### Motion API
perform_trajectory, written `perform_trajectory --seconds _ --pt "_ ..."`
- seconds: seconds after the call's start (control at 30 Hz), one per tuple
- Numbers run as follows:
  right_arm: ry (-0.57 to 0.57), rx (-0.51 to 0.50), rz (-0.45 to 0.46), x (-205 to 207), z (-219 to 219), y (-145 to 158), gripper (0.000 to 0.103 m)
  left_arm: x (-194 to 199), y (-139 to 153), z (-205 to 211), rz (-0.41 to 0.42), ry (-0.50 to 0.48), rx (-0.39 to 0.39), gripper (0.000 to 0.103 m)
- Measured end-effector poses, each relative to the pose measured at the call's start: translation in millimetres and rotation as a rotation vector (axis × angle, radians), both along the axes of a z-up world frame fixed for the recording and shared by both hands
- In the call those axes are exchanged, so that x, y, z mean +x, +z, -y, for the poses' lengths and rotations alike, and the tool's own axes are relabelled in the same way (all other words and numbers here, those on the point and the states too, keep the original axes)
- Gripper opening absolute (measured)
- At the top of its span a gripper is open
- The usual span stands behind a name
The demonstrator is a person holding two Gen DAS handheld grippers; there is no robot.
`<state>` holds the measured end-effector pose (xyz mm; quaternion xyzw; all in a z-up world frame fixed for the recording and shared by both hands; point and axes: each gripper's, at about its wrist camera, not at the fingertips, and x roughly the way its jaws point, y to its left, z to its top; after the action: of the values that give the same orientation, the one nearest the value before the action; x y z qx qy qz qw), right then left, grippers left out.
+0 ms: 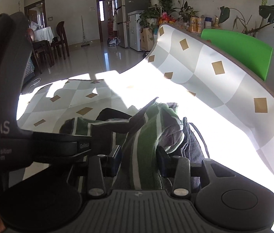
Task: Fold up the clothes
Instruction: 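Lower the folded shirt onto the table and open both grippers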
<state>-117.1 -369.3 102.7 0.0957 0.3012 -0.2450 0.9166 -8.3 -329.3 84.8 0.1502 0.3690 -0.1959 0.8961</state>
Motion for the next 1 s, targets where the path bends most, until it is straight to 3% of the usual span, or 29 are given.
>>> perform_trajectory --seconds 0.07,0.17,0.23,0.37,1.0 --pt "-0.015 -0.03 -0.003 -1 -2 2 0.047 1 0 -3 0.005 0.014 0.0 0.054" --pt "-0.02 -0.112 -0.008 -1 -11 6 0.05 5 2 -11 0.007 0.042 -0.002 0.066" --pt "-0.019 -0.147 0.001 0 -16 8 0.05 9 3 -21 -0.004 0.066 -0.008 0.068" --pt "0.01 -0.08 0.039 2 -16 10 0.05 12 -1 -36 -0.034 0.097 0.012 0.068" --pt "0.1 0.011 -0.032 19 -44 -6 0.05 -2 -5 -99 -0.067 0.171 0.051 0.081"
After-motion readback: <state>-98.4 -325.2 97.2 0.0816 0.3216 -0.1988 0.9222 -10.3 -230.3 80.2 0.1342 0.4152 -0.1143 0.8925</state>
